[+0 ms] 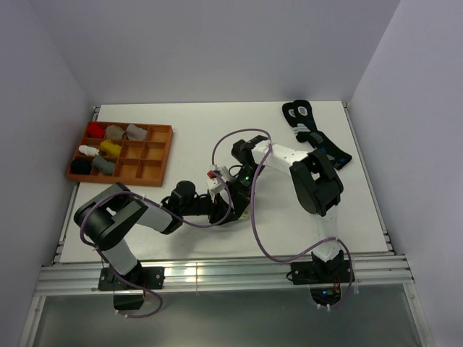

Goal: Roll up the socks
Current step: Roll the sock at the center of the board.

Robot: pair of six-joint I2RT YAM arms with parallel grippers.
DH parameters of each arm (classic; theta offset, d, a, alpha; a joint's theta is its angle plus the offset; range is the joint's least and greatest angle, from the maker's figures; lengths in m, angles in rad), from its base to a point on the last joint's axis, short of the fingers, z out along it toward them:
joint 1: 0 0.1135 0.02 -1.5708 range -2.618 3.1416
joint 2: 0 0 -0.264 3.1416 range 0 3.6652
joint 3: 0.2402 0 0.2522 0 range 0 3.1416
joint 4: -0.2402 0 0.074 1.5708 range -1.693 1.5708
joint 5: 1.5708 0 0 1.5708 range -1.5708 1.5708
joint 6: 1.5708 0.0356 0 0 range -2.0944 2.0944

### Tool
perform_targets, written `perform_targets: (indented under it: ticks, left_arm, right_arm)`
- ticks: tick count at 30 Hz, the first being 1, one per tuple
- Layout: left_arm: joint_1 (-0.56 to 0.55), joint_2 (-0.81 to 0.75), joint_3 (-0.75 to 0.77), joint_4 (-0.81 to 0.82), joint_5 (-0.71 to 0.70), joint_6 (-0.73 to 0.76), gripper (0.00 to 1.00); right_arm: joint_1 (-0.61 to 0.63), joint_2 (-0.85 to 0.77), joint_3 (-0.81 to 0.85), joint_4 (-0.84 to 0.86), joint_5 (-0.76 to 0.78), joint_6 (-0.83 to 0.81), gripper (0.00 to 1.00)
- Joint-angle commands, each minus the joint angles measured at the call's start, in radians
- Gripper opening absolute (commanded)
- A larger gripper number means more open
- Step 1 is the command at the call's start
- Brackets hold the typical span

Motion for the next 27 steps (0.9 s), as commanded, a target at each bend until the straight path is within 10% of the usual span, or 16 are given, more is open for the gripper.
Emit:
perform_targets:
  ticks: [1, 19, 27]
  left_arm:
    - [-0.004, 0.009, 0.01, 0.013, 0.035, 0.022, 0.41]
    - [-0.004, 0.046, 0.021, 0.033, 0.026, 0.0, 0.35]
    - [-0.006, 0.066, 0.039, 0.033, 0.035, -0.016, 0.15]
  right_arm:
    - [0.005, -0.053, -0.009, 0.014, -0.027, 0.007, 0.13]
    - [-0.008, -0.063, -0.04, 0.034, -0.017, 0.009, 0.11]
    - [-0.012, -0.068, -0.056, 0.058, -0.007, 0.026, 0.11]
